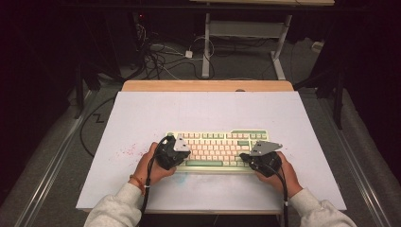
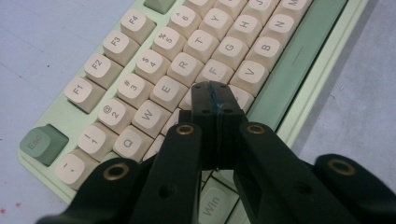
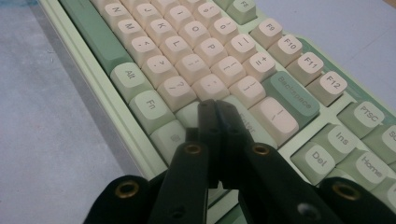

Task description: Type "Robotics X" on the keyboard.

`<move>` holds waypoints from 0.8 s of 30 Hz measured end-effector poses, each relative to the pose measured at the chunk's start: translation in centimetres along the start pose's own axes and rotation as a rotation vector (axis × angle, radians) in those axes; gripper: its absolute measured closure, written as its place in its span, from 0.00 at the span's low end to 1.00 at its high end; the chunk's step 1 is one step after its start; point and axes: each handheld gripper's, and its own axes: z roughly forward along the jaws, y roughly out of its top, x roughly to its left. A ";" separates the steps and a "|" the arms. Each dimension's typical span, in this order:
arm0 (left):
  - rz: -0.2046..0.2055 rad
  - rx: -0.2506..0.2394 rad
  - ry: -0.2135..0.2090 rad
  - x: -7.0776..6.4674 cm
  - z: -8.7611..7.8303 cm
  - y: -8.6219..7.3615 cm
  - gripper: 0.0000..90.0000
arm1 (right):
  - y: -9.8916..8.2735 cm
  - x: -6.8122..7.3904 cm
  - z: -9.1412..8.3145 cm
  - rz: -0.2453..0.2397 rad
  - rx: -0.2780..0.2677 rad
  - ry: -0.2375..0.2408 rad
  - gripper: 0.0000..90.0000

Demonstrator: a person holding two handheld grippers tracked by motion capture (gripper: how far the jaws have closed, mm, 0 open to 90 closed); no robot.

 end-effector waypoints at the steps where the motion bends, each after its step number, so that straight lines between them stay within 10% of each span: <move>1: 0.001 0.001 -0.002 0.0 0.0 0.0 0.97 | 0.0 0.0 0.0 0.000 0.000 0.000 1.00; 24: -0.003 -0.078 0.054 0.0 -1.0 0.1 0.91 | 0.9 0.0 -1.4 0.004 -0.067 -0.014 1.00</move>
